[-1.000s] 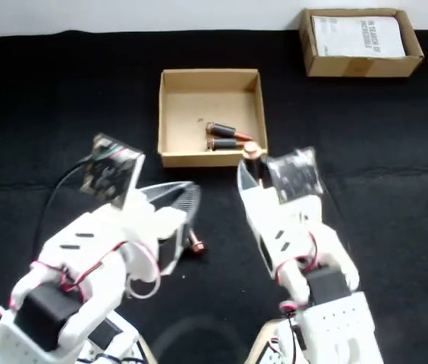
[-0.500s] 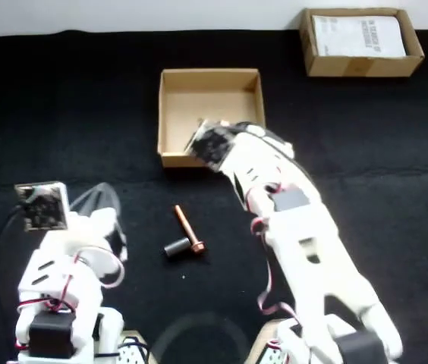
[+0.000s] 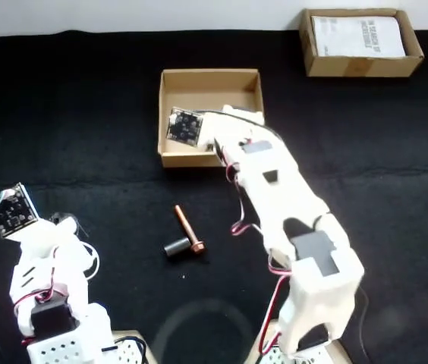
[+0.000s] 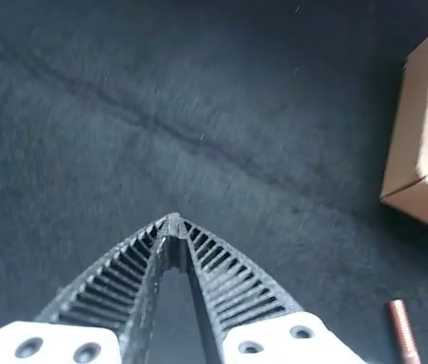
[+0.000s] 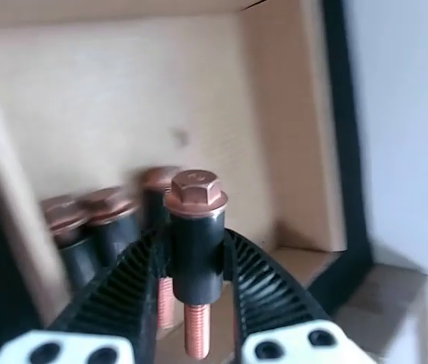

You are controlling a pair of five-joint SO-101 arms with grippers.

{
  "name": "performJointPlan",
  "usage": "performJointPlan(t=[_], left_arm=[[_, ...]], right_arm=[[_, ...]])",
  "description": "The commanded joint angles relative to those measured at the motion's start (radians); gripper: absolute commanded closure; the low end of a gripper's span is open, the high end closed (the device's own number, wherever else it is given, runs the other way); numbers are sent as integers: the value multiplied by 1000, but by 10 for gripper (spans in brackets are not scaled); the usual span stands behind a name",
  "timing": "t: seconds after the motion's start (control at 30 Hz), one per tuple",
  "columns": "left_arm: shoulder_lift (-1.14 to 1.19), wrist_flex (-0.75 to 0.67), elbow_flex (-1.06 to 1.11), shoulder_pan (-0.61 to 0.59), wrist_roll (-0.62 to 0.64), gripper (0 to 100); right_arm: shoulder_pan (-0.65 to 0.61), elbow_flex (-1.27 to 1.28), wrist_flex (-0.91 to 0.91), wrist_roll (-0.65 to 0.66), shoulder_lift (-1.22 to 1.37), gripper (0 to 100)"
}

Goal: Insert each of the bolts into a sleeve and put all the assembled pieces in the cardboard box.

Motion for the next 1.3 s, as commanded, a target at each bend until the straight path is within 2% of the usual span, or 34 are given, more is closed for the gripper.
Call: performJointPlan(t=[0.0,0.17,0.27,0.37,0.6,0.73,0.83,0.93,1.0,1.13,1.27], left_arm=[[-10,-21,36,-12,-5,992],[-10,-80,102,-10,-6,992],[-10,-123,127,-10,-6,992],[-8,-138,143,-10,2,992],[-7,-107,143,-5,-3,991],[-7,-101,143,1,-5,991],[-7,-101,143,1,-5,991],[-7,-101,143,-2,-5,991],[-7,-101,143,-5,-5,991],[-7,-101,143,-5,-5,991],[-7,-101,143,-7,-6,991]], right_arm=[[-15,-87,163,-77,-8,964],[-10,-108,300,-141,-7,840],[-5,-130,312,-141,-18,832],[-10,-189,466,-178,-99,832],[-114,-325,935,-703,-328,832],[-248,-340,1211,-841,-418,832],[-380,-315,1342,-842,-438,832],[-481,-257,1399,-824,-427,832],[-521,-205,1412,-732,-412,832],[-549,-99,1380,-451,-367,832],[-549,-56,1297,-379,-309,832]])
